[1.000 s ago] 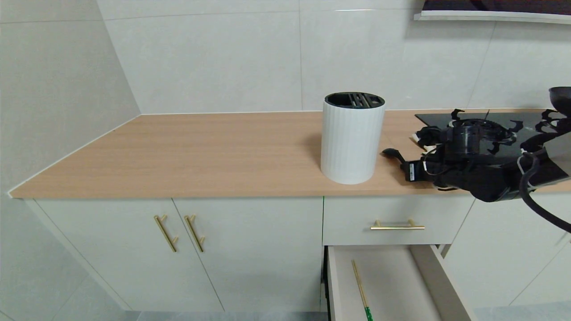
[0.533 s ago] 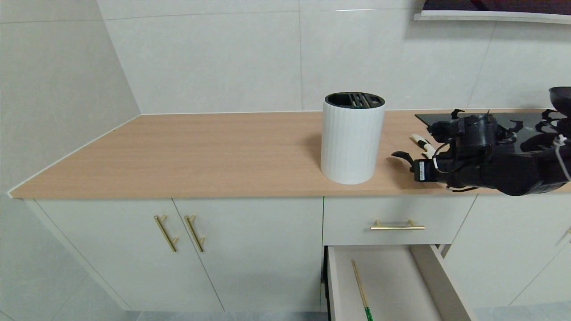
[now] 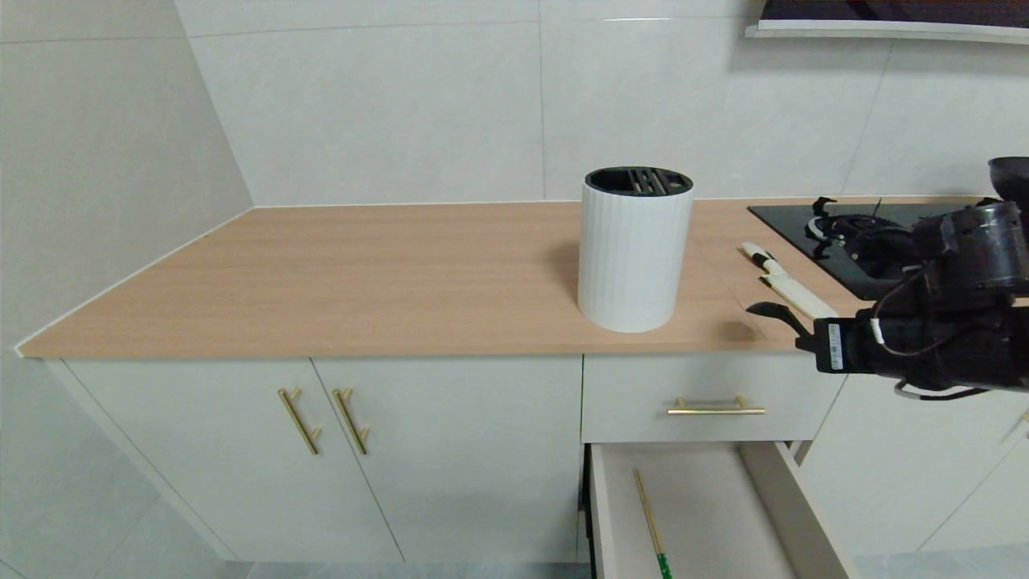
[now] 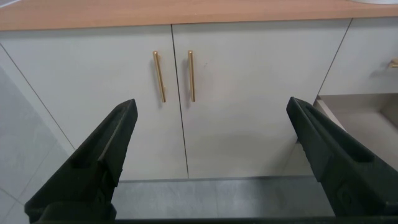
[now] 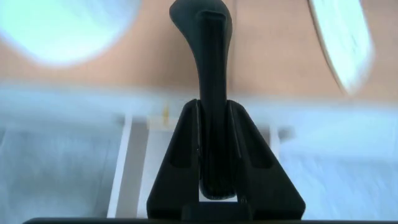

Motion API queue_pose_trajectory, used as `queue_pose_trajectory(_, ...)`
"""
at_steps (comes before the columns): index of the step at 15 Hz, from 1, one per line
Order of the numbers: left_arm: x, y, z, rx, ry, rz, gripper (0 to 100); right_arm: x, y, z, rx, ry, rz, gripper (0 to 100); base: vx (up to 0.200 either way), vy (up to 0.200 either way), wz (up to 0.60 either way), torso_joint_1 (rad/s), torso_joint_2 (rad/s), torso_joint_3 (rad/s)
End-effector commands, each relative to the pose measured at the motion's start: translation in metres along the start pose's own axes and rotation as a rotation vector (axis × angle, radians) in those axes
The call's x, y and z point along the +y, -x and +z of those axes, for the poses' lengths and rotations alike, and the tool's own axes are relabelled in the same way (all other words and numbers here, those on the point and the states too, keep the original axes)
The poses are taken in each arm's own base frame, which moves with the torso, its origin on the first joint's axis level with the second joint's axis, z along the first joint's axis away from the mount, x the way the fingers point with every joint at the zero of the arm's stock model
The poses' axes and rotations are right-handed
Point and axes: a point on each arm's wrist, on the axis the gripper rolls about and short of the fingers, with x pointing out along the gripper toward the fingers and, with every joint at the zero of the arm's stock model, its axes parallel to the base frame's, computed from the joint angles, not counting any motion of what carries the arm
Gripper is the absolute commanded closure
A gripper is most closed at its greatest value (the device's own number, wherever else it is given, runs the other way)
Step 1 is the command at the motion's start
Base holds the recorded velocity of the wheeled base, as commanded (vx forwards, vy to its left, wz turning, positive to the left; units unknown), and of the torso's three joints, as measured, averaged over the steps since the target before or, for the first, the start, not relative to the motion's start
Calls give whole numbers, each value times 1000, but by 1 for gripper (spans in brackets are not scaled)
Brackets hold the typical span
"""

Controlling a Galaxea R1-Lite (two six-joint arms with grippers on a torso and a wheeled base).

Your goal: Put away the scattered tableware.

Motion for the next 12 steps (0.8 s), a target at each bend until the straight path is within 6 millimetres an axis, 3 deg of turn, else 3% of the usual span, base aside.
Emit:
queue_pose_trajectory(1,0,0,0,1,0,0,0,-3,28,-8,-32,-22,12,100,0,0,0,0,0,0)
queue_pose_trajectory(5,0,0,0,1,0,0,0,4,13,-19,36,2,21,100,0,0,0,0,0,0)
queue_pose_trajectory(12,0,0,0,1,-1,0,0,7,11,-24,50,12,32,100,0,0,0,0,0,0)
